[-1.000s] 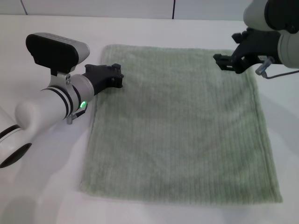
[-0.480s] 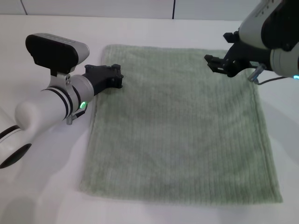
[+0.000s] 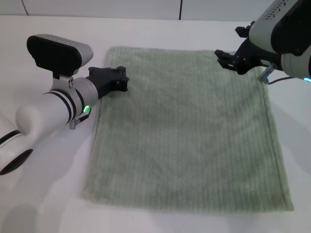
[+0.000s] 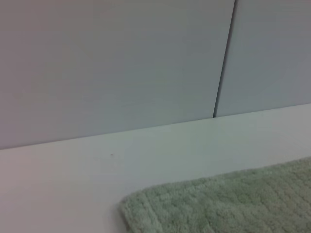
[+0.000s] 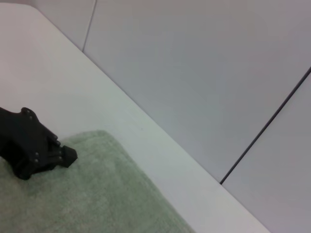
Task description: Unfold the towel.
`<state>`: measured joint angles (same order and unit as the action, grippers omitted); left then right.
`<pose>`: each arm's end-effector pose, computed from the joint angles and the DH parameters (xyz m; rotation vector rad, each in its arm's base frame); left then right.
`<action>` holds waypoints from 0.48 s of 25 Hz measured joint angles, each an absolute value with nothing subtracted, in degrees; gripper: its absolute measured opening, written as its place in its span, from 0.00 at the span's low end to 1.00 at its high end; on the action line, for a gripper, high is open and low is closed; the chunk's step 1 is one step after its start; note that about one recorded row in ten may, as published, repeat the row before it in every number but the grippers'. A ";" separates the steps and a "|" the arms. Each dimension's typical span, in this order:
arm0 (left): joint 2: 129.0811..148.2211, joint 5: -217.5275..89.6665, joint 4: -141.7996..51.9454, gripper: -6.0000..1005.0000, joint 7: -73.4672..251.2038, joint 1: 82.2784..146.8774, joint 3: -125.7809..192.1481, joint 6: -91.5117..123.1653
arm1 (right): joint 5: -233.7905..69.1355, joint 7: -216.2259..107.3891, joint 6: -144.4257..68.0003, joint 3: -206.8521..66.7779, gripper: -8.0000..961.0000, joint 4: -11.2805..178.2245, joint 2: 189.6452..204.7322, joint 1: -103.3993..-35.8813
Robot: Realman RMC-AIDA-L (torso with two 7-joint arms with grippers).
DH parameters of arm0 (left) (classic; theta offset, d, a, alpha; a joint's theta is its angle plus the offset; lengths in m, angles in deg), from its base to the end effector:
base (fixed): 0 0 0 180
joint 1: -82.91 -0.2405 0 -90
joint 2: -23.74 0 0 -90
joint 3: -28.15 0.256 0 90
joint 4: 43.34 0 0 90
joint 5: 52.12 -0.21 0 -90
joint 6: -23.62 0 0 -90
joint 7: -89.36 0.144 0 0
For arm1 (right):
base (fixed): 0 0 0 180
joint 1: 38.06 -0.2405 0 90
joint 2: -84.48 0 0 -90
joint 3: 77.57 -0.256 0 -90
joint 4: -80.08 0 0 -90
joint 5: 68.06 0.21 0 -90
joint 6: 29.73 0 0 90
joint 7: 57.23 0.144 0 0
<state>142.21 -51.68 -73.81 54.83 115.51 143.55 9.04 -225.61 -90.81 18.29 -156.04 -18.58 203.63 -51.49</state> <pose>-0.2617 0.3910 -0.0947 -2.0748 -0.8416 -0.3444 0.1419 0.3455 0.0002 -2.2736 0.2716 -0.0517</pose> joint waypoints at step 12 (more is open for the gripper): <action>142.21 -51.68 -73.92 0.02 54.83 115.51 143.55 9.09 | -229.86 -86.83 17.46 -156.21 0.70 -18.52 203.58 -52.16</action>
<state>142.21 -51.68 -73.92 54.83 115.51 143.55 9.09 -229.86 -86.83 17.46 -156.21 -18.52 203.58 -52.16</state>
